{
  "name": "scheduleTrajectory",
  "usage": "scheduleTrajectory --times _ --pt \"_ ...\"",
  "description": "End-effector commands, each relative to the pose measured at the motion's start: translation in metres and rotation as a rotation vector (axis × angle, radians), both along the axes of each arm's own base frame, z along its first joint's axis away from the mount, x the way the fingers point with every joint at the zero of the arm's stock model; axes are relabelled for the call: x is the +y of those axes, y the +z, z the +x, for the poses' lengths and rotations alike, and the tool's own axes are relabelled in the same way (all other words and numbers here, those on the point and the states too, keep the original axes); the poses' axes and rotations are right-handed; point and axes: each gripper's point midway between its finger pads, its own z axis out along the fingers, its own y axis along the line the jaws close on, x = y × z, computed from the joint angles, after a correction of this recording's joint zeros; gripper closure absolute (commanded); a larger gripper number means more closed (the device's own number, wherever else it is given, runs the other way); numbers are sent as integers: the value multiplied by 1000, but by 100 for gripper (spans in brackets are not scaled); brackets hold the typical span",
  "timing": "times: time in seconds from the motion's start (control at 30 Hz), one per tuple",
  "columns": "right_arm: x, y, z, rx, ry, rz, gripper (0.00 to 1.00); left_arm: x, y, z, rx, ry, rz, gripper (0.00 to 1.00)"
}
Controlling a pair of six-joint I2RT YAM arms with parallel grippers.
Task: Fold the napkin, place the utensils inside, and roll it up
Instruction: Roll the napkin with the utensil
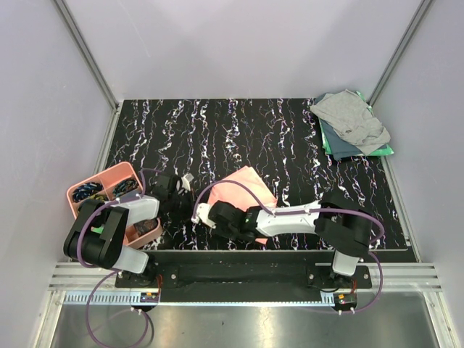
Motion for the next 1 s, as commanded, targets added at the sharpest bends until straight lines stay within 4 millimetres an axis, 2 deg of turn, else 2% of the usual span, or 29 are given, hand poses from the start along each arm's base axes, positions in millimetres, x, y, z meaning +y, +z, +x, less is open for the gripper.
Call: scheduleTrajectory --times 0.0,0.07,0.1,0.23,0.33,0.37,0.43,0.47,0.53,0.57,0.6,0.63,0.67,0.7,0.77,0.97 --pt "-17 -33 -27 190 27 -87 69 -7 15 9 -45 -30 -40 84" --pt "-22 -36 -31 255 17 -101 72 -8 21 15 -75 -25 -42 72" --pt "-21 -36 -37 297 28 -93 75 -7 23 16 -83 -22 -39 62" --pt "-22 -31 -38 438 6 -37 80 -1 29 22 -129 3 -2 42" --pt "-20 -22 -36 549 -1 27 82 4 29 22 -153 18 22 32" --pt "-15 -15 -40 602 18 61 82 6 27 21 -157 20 31 30" --pt "-17 -10 -34 663 0 91 83 8 30 21 -191 21 39 27" --pt "-11 -1 -36 712 19 127 83 9 29 19 -195 24 45 26" --pt "-13 2 -32 778 4 150 83 11 33 21 -230 35 45 25" --pt "-8 12 -33 829 22 187 83 11 32 19 -234 37 45 25" --pt "-7 10 -32 865 16 196 84 11 33 19 -244 36 42 25" --pt "-10 13 -24 895 -7 215 84 11 35 18 -262 41 38 25" --pt "-6 21 -26 954 1 249 85 11 35 17 -268 40 37 24" --pt "-7 17 -22 997 -18 256 86 11 36 17 -276 37 36 24" --pt "-7 26 -17 1074 -20 302 87 11 36 14 -291 37 35 23" --pt "-6 27 -5 1164 -35 336 86 3 33 8 -332 5 20 22"
